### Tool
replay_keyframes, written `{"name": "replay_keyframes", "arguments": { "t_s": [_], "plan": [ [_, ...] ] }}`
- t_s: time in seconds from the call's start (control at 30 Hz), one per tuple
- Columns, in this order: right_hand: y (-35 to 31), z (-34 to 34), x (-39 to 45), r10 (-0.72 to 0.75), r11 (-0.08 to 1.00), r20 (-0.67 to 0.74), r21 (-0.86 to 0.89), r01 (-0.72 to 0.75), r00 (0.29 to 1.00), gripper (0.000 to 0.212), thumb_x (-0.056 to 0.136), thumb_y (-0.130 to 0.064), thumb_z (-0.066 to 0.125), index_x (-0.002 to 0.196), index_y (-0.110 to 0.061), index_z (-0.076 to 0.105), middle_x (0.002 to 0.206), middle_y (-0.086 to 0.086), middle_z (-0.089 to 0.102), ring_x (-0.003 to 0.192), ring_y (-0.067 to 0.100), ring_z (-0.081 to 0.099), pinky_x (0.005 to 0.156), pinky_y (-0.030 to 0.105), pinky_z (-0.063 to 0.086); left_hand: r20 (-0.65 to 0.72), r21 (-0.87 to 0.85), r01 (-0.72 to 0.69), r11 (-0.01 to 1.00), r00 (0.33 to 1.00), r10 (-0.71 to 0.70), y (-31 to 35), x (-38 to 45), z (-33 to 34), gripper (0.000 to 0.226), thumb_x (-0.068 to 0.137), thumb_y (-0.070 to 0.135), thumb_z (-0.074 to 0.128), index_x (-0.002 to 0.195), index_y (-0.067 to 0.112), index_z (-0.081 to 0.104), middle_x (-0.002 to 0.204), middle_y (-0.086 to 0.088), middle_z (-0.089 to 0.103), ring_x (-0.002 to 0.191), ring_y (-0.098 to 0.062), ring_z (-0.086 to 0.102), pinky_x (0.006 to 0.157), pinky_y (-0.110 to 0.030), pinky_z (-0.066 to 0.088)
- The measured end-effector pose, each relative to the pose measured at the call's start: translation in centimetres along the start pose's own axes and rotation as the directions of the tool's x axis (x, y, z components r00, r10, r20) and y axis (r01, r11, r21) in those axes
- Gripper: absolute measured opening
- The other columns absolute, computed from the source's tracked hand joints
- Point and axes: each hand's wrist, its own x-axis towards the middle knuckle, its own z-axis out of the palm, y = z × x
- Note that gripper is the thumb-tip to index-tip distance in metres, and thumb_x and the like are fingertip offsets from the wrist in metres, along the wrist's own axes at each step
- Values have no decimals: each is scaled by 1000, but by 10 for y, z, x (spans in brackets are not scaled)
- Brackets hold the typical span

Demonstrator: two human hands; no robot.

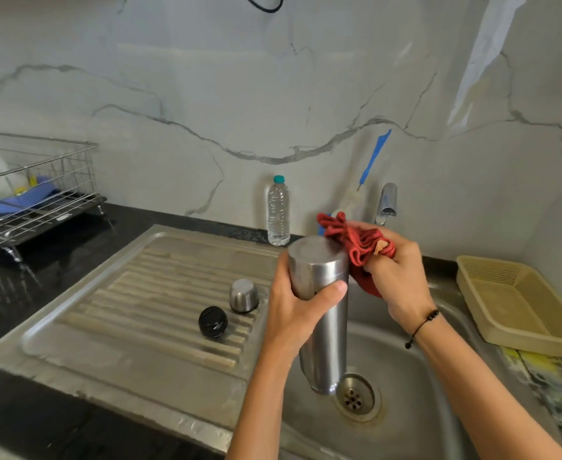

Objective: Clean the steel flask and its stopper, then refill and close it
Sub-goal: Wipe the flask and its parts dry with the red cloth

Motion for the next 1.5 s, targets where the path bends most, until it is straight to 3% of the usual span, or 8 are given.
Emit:
{"name": "replay_keyframes", "arguments": {
  "t_s": [0.3,0.57,0.67,0.8,1.0,1.13,1.4,1.5],
  "plan": [
    [24,62,-11,127,963,84,230,-143,988,39,86,12,50,109,-13,69,108,6,70,108,21,63,97,45,47,-265,312,-158,937,933,246,49,-11,-80,74,59,31,84,122,34,47,109,22,61,100,6,58,74,-6,44],
    [23,104,-23,258,965,286,-111,-236,923,47,75,4,47,93,-32,71,106,-6,69,105,15,61,97,35,46,-479,337,41,941,868,134,24,-31,-128,78,68,23,84,130,37,39,118,24,53,105,10,52,82,-12,46],
    [16,110,-30,319,940,301,-224,-258,899,47,79,10,46,108,-19,67,107,-5,65,110,12,55,97,23,39,-508,306,58,950,854,112,17,-34,-134,79,69,22,84,132,36,38,119,22,53,106,7,53,83,-14,46],
    [18,113,-34,360,907,338,-347,-240,870,52,81,9,45,119,-22,61,108,-3,62,115,18,52,103,33,39,-536,283,73,956,839,95,8,-35,-140,81,69,22,84,131,38,35,122,19,52,111,1,53,87,-19,45],
    [14,114,-39,342,910,372,-361,-205,863,49,82,10,47,92,-37,57,82,-18,56,99,13,53,89,25,39,-575,277,80,957,812,99,-1,-34,-148,86,68,22,84,138,27,34,128,10,52,116,-7,52,98,-32,48],
    [13,115,-42,334,911,401,-369,-183,853,46,84,10,46,102,-28,62,86,-17,56,95,7,50,76,11,37,-584,268,84,960,806,93,-4,-33,-152,89,68,22,84,140,26,33,130,8,51,117,-8,52,99,-35,48],
    [16,115,-46,349,893,395,-414,-174,850,50,82,10,45,113,-24,64,100,-2,64,101,14,54,87,24,37,-575,270,98,958,815,78,-11,-35,-153,92,69,24,84,142,26,30,132,9,49,120,-8,49,99,-29,45],
    [15,116,-46,355,896,391,-402,-189,849,50,82,11,44,106,-29,63,96,1,65,86,11,56,73,20,41,-566,286,100,953,821,83,-12,-35,-153,89,69,24,83,140,29,29,130,10,48,118,-6,50,96,-26,45]
  ]
}}
